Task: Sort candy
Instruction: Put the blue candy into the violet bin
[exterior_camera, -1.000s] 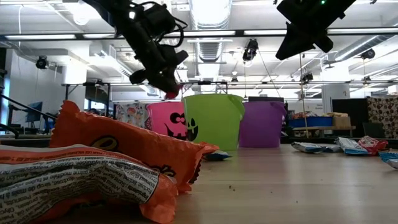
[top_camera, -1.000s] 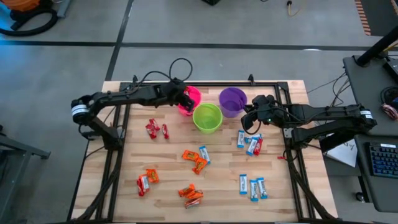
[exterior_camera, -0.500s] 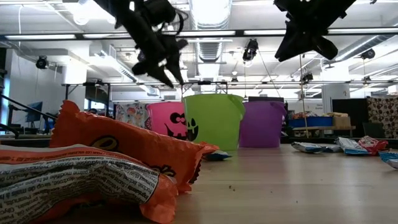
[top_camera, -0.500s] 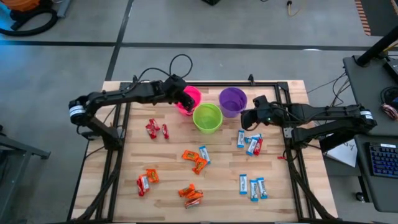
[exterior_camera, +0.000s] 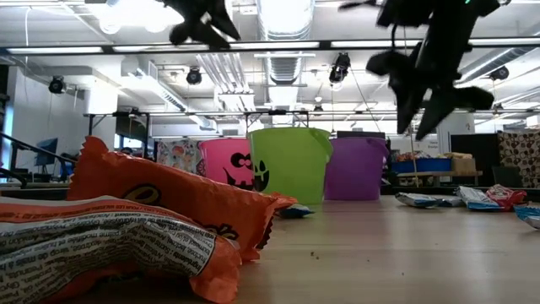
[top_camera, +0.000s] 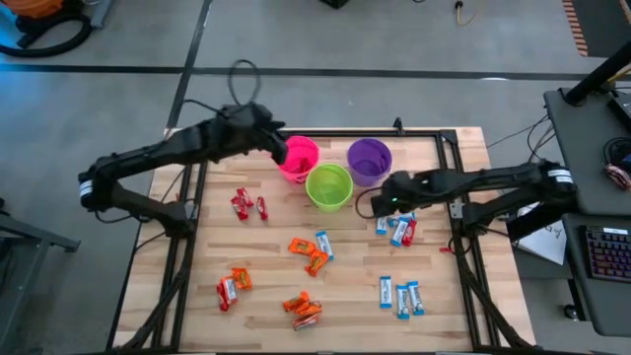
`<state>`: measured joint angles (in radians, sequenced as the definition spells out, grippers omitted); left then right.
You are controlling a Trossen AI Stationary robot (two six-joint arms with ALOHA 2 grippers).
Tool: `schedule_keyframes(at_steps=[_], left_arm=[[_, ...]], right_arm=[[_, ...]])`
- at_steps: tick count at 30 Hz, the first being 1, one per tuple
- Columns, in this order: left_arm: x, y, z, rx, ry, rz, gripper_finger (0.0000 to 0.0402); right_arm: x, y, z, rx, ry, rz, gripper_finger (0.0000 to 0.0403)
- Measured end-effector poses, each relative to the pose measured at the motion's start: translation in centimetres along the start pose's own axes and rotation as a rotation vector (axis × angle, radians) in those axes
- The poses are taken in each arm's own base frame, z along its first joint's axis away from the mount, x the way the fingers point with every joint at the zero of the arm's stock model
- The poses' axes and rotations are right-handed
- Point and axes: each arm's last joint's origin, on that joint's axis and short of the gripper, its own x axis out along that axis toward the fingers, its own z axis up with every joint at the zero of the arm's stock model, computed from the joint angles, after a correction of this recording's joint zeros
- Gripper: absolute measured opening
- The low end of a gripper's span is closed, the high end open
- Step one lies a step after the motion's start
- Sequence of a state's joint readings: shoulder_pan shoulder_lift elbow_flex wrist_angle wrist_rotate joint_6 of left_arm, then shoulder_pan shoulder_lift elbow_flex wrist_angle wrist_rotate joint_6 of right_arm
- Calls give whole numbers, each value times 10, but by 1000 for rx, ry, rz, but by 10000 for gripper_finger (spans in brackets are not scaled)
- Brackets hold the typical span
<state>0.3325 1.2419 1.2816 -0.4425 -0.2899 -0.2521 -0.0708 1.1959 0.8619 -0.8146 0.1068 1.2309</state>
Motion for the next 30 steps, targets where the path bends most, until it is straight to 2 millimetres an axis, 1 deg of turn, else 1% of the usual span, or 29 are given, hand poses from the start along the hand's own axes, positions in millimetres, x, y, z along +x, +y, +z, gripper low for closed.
schedule_keyframes(at_steps=[5, 9, 15, 19, 23, 27, 30], left_arm=[[-26, 7, 7, -18, -67, 16, 153], [-40, 12, 7, -29, -105, 40, 153], [-47, 17, 0, -33, -108, 67, 153], [-49, 17, 0, -70, -109, 65, 153], [-52, 18, 0, -92, -119, 61, 153], [-52, 18, 0, -92, -119, 61, 153], [-53, 18, 0, -93, -120, 61, 153]], right_arm=[[31, 6, -3, -11, 85, -101, 169], [47, 8, -6, -21, 125, -147, 178], [59, 16, -15, -54, 123, -137, 179], [70, 19, -25, -80, 117, -166, 178], [79, 21, -30, -83, 117, -190, 176], [89, 23, -31, -97, 119, -191, 162], [92, 24, -32, -99, 128, -190, 137]])
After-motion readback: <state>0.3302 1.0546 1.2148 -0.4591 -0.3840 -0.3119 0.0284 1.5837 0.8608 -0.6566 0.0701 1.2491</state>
